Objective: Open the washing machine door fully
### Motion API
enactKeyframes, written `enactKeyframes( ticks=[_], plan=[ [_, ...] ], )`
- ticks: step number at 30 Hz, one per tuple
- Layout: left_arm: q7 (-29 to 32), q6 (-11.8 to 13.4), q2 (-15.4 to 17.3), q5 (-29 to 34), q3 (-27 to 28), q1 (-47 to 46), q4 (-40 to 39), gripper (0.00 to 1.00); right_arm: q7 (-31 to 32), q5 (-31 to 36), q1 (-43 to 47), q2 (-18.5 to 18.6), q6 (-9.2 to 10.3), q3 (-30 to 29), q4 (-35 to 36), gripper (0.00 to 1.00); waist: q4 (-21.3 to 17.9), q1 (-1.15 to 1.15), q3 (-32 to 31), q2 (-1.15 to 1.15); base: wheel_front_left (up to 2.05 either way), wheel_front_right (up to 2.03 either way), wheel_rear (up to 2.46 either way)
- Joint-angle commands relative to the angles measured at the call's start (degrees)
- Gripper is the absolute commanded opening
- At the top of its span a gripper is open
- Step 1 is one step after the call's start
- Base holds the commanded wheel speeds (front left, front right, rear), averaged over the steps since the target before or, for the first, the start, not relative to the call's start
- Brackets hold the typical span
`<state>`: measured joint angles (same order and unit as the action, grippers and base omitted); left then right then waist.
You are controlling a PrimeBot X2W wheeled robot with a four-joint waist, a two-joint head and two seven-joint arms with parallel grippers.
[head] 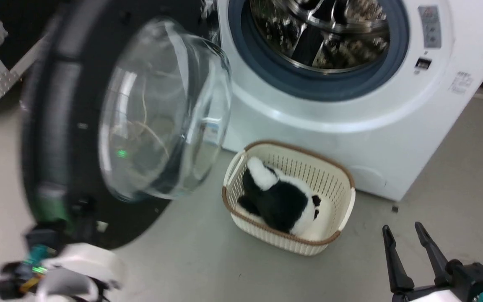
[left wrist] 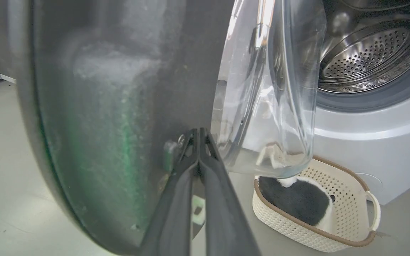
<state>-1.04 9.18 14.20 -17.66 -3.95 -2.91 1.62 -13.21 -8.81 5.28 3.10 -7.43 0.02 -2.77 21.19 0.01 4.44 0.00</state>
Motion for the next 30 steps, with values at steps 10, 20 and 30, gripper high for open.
enactKeyframes(
  ticks=[10,20,30],
  plan=[
    [1.9,-0.7,9.3,-5.9,10.9,-9.1,7.6,0.0,3.0,3.5,-3.1,0.0,-0.06,-0.7,4.3,1.0,-0.9,-0.01,8.8,0.0,0.0,0.0,0.0],
    [-1.6,-4.1,14.7,-10.2,15.9,-18.2,22.5,0.0,4.8,3.8,-4.2,1.6,-0.06,-1.1,6.9,1.0,-2.0,-0.01,12.6,0.0,0.0,0.0,0.0],
    [-8.1,-7.0,16.6,-9.6,15.0,-23.5,33.2,0.0,5.0,3.7,-4.5,1.8,-0.06,-1.5,7.2,1.0,-3.1,-0.01,11.5,0.0,0.0,0.0,0.0]
  ],
)
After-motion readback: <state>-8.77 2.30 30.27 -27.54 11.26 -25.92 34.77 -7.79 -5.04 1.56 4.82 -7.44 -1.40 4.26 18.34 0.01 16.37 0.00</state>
